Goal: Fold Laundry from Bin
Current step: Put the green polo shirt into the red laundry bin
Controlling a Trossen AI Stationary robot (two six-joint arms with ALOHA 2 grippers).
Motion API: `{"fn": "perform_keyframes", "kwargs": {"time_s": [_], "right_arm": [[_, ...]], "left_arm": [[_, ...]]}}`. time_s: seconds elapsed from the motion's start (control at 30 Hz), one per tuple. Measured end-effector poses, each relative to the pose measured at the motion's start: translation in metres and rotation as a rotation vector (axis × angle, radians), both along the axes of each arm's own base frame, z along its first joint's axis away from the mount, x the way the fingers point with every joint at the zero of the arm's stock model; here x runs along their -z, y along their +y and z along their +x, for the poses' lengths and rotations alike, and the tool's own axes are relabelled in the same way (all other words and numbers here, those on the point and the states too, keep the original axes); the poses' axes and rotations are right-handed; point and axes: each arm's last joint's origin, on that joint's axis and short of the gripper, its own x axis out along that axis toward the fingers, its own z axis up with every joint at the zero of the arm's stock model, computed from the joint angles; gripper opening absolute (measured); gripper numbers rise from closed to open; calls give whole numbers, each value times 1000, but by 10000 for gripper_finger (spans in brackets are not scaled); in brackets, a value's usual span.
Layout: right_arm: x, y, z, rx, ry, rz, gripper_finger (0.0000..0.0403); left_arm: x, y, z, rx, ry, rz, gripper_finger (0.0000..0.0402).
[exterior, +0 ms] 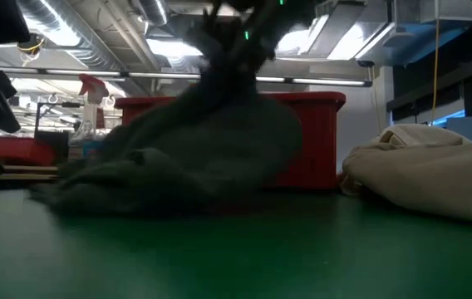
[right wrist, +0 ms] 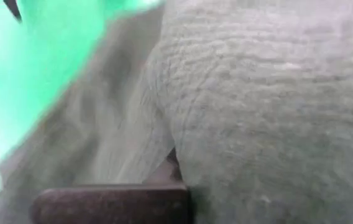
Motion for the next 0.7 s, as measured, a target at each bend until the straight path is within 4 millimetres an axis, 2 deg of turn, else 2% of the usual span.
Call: {"fn": "perform_keyframes", "kwargs": {"time_s": [0.23, 0.5, 0.7], "right_arm": [[-59, -25, 1, -9, 32, -134, 13], [-121, -65, -4, 9, -51, -121, 10], [-174, -96, -19, -11, -153, -129, 18]], "left_arm": [[-2, 1, 0, -17, -26, 2, 165], [-4, 1, 2, -42, -76, 10, 165], [-5, 1, 2, -59, -93, 4, 165]]}}
